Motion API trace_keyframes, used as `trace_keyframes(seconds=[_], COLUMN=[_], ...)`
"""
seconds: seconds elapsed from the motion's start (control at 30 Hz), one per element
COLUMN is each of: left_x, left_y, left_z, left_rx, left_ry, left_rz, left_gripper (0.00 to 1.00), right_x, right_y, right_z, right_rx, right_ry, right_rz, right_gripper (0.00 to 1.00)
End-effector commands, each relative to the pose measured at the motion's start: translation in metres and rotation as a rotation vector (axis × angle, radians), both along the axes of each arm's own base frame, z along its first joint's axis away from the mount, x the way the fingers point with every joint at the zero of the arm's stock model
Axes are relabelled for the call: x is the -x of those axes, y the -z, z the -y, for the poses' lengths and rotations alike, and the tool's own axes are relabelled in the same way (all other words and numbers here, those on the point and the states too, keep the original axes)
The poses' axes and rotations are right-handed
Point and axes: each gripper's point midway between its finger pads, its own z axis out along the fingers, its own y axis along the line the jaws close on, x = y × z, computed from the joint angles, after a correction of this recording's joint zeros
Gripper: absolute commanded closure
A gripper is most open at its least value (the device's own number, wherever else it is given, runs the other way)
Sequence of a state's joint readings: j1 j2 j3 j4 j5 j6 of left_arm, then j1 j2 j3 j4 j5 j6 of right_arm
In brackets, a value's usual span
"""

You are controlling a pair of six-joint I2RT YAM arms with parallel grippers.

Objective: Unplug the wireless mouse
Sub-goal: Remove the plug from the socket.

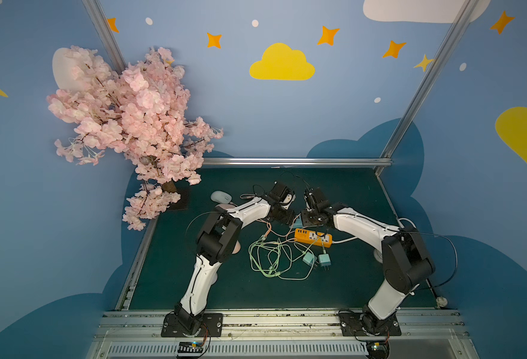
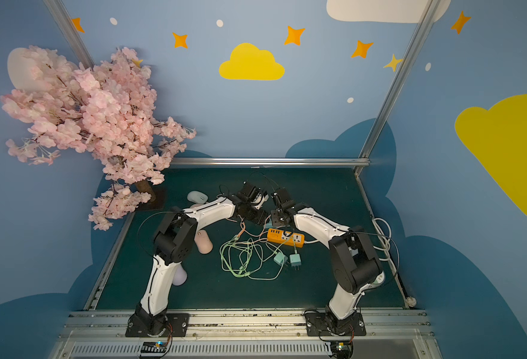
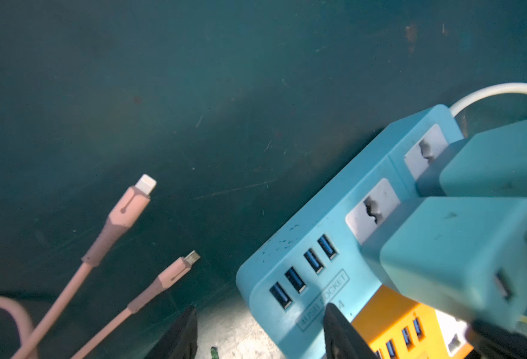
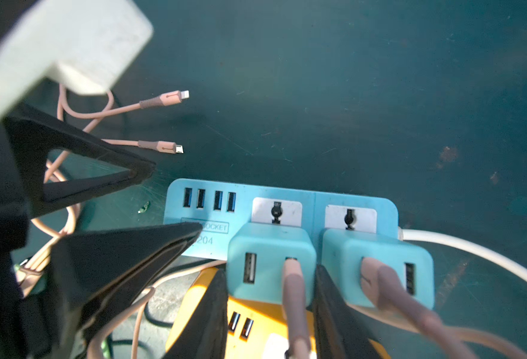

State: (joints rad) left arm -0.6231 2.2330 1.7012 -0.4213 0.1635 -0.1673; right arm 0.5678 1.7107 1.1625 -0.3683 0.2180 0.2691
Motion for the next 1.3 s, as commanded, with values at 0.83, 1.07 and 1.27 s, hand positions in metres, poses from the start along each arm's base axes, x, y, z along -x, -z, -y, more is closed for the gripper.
trace_keyframes(seconds=[0.83, 1.07, 1.27], left_x=[0.020, 0.018, 0.020], left_y=[0.044, 0.020, -0.021], left_z=[-0.019, -0.022, -0.029], left_rx=[-0.113, -0.099, -0.054], left_ry=[0.000, -0.028, -0.079], left_rz=[-0.109, -0.058, 0.007], left_gripper=[0.35, 0.36, 0.34], right_x=[0.066, 0.076, 0.060], right_y=[-0.073, -0.080, -0.066], right_z=[0.017, 0.083, 0.097], right_rx=[-0.188, -0.123, -0.118], right_ry=[-0.110, 0.140, 0.330], right_rz=[0.098, 0.196, 0.162], right_gripper=[0.93, 0.98, 0.97])
